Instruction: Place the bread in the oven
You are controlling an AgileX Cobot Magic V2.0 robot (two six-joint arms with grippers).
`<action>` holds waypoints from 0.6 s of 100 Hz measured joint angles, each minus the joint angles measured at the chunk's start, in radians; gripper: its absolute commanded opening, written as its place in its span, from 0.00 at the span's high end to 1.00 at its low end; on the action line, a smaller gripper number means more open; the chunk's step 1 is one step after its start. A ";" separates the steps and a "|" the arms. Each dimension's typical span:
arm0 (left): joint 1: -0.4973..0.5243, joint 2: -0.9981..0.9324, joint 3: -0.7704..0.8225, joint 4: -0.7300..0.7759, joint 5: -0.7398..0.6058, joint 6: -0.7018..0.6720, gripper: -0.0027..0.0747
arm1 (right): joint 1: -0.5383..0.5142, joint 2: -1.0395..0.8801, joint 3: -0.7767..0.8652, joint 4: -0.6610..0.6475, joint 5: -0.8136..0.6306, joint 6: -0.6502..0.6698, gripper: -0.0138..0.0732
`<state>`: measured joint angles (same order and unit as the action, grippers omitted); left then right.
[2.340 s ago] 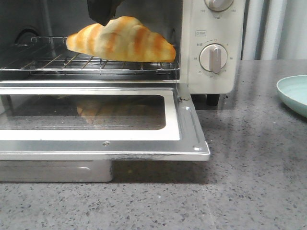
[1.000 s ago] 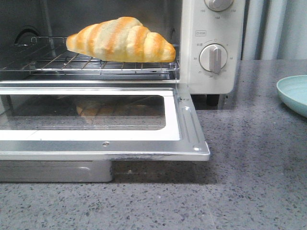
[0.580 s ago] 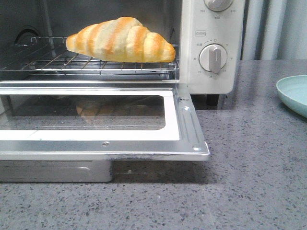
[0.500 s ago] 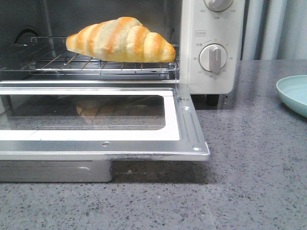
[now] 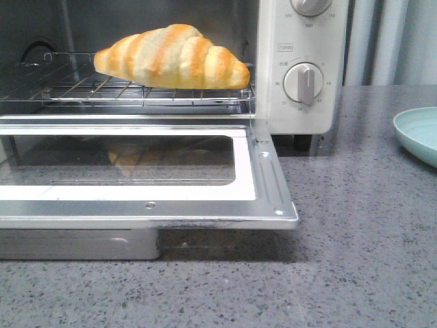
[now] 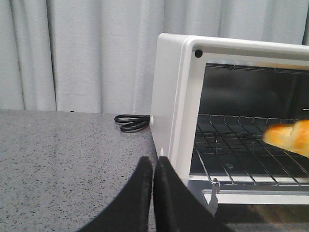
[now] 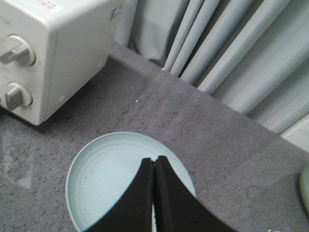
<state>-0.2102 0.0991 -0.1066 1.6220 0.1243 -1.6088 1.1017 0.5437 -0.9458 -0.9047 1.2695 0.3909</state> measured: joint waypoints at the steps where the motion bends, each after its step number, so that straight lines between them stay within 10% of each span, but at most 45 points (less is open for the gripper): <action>1: 0.000 0.000 0.000 0.000 0.000 0.000 0.99 | 0.000 -0.003 0.006 0.007 0.000 0.002 0.92; 60: 0.000 0.000 0.000 0.000 -0.002 0.000 0.99 | -0.002 -0.026 0.048 0.096 -0.047 0.012 0.92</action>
<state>-0.2102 0.0991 -0.1066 1.6220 0.1226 -1.6088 1.0995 0.5179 -0.8976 -0.8092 1.2224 0.4026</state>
